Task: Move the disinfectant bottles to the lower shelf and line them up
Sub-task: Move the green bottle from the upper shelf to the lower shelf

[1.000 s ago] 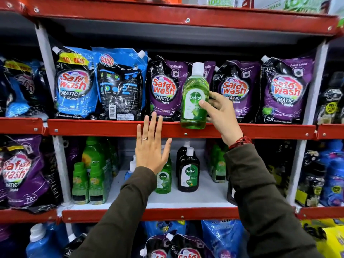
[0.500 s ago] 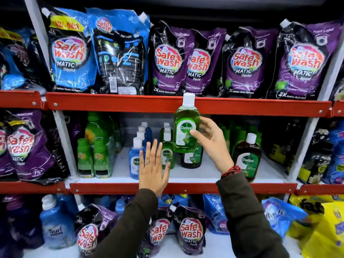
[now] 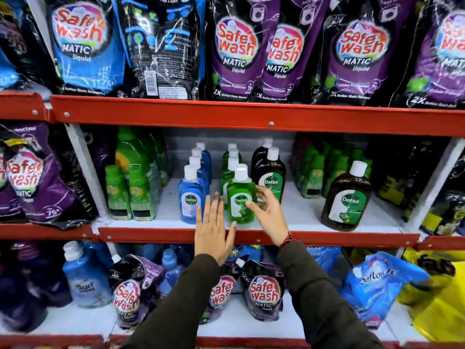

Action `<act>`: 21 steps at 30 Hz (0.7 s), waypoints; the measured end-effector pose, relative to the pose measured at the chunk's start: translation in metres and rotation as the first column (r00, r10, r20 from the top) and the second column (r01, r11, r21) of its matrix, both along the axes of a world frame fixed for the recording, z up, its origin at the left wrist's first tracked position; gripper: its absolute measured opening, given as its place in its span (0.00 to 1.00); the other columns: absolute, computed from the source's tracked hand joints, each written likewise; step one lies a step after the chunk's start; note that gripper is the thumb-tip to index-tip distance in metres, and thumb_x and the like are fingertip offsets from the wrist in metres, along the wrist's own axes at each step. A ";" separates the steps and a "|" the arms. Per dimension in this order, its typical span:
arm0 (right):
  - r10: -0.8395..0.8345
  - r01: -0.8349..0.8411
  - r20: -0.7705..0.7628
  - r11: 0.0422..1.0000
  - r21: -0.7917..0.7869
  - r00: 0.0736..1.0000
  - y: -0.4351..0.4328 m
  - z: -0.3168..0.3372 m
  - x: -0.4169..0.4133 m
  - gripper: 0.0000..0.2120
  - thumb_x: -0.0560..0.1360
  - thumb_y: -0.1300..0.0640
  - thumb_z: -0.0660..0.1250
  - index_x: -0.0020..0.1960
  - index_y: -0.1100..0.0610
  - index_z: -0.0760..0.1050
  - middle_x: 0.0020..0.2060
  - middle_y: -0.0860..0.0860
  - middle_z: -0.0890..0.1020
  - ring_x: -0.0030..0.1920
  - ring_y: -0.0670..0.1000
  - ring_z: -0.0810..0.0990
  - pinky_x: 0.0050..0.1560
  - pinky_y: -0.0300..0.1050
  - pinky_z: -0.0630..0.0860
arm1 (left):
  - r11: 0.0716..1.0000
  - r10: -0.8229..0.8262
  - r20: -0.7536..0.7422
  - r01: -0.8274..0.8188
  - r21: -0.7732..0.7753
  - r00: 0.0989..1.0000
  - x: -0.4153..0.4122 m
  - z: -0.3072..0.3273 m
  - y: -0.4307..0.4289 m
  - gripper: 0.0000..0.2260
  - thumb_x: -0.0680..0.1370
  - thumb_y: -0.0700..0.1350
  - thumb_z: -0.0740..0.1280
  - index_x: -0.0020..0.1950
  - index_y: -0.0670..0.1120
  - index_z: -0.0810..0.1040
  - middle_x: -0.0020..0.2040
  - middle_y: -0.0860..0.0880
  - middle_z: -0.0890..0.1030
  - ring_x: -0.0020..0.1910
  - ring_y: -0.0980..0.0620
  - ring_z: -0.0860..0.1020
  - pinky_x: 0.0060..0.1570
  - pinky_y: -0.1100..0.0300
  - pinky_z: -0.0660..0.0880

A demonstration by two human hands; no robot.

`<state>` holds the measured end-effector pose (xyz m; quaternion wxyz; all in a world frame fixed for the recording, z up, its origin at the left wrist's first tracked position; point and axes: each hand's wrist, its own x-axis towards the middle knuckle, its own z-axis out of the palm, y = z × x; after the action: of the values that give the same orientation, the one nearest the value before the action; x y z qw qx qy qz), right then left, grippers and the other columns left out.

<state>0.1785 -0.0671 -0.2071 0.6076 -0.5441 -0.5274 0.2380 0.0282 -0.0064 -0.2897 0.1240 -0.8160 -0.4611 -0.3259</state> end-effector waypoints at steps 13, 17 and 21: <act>0.010 -0.012 -0.037 0.998 -0.068 0.999 0.034 -0.018 -0.006 0.16 0.78 0.68 0.66 0.63 0.57 0.69 0.56 0.51 0.78 0.54 0.36 0.76 0.55 0.32 0.76 | 0.999 0.026 0.001 -0.026 -0.034 1.000 0.000 0.001 0.000 0.34 0.83 0.59 0.51 0.84 0.41 0.49 0.85 0.41 0.51 0.84 0.43 0.49 0.81 0.41 0.54; 0.012 -0.013 -0.023 0.998 -0.058 1.000 0.035 -0.021 -0.005 0.16 0.77 0.67 0.67 0.62 0.55 0.69 0.56 0.51 0.78 0.55 0.38 0.76 0.60 0.40 0.76 | 0.999 0.023 0.002 -0.023 -0.040 1.000 0.000 0.001 -0.001 0.34 0.83 0.59 0.50 0.84 0.41 0.48 0.85 0.41 0.51 0.84 0.42 0.49 0.81 0.41 0.53; 0.014 -0.014 0.002 0.999 -0.050 1.000 0.033 -0.021 -0.004 0.18 0.78 0.66 0.67 0.66 0.60 0.69 0.57 0.49 0.78 0.56 0.38 0.77 0.55 0.27 0.75 | 0.999 0.024 0.007 -0.023 -0.048 1.000 0.000 0.003 -0.003 0.34 0.83 0.59 0.51 0.84 0.41 0.49 0.85 0.41 0.51 0.84 0.42 0.50 0.81 0.43 0.50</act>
<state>0.1742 -0.0345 -0.2281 0.5915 -0.5557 -0.5257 0.2550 0.0281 -0.0092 -0.2871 0.1064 -0.8120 -0.4788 -0.3163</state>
